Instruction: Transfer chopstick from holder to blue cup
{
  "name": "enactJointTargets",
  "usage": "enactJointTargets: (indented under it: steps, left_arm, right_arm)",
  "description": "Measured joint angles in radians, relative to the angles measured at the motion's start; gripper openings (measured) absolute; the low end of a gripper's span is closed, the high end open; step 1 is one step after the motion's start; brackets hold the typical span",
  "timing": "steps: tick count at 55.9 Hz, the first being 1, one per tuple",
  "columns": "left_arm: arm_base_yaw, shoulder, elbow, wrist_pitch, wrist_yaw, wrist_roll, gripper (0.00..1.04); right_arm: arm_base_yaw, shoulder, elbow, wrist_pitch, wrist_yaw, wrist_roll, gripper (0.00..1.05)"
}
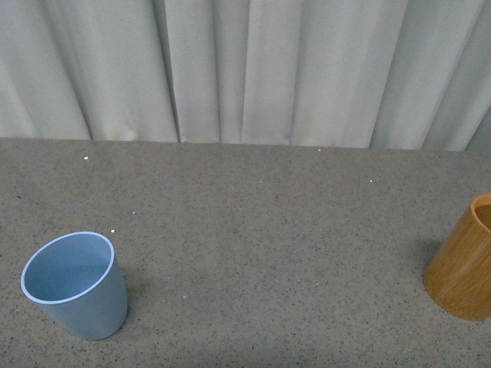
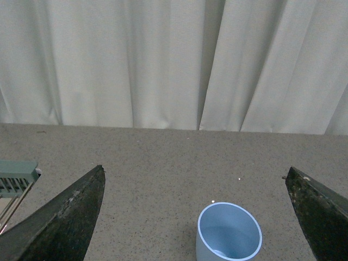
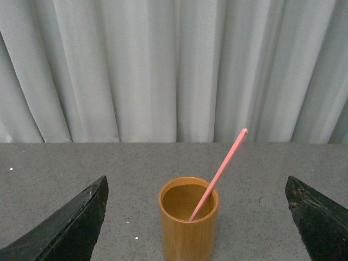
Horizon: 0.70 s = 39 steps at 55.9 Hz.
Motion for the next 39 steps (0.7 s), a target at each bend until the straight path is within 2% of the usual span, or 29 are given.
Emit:
enactJointTargets:
  steps: [39]
  left_arm:
    - [0.000, 0.000, 0.000, 0.000, 0.000, 0.000, 0.98]
  right_arm:
    - [0.000, 0.000, 0.000, 0.000, 0.000, 0.000, 0.95]
